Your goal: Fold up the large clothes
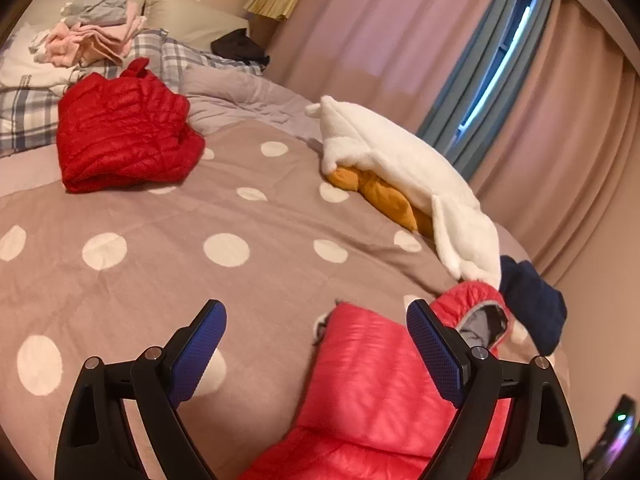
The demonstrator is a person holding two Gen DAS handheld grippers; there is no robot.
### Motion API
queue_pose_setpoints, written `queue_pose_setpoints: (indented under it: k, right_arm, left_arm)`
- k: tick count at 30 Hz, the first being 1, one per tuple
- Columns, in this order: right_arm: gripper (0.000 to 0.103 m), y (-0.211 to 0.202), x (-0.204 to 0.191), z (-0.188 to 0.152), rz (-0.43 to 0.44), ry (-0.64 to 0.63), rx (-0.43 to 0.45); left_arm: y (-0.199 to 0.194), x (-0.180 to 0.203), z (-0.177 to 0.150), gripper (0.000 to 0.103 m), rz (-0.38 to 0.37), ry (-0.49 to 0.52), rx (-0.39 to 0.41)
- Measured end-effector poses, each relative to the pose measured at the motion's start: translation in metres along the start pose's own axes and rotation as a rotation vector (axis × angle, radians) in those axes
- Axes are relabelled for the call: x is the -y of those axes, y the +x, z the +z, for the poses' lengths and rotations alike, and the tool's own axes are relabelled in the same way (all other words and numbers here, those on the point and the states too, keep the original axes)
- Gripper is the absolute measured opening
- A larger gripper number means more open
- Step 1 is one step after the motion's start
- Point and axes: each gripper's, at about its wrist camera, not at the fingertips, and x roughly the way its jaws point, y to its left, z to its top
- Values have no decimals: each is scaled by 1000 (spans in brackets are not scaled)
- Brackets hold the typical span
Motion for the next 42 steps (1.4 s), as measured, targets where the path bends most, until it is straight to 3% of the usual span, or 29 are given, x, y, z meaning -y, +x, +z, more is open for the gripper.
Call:
queue_pose_setpoints:
  k: [6,9,11,14,15,18,22,25,29,34,42]
  right_arm:
    - [21,-10,50,-1,-173,62,-16]
    - [23,-2,61,-9,-181,78,-84]
    - [39,-3,62,-9,-179,79,-91]
    - [61,-15,57,-6,-188,46,-25]
    - [64,-19,55,-2,-169,33,-3]
    - [65,-19,50,5,-93,2,17]
    - [63,10,40,-5,46,-28,-48]
    - [63,53,32,-29,23,-75,-167]
    - [74,72,31,-56,36,-125,-114]
    - [76,72,29,-58,22,-129,-102]
    - [78,71,32,-60,31,-121,-94]
  left_arm:
    - [8,15,-15,90,-2,69,-26]
    - [19,22,-26,90,-4,115,-42]
    - [27,28,-33,90,-12,148,-57]
    - [42,41,-43,90,-48,209,-116]
    - [45,44,-46,90,-61,221,-126]
    - [56,53,-55,89,-65,250,-131]
    - [86,57,-79,88,-54,289,-180]
    - [116,49,-109,90,-6,327,-248]
    - [121,44,-108,95,-8,291,-267]
    - [122,47,-111,98,34,314,-266]
    - [124,44,-110,99,30,296,-270]
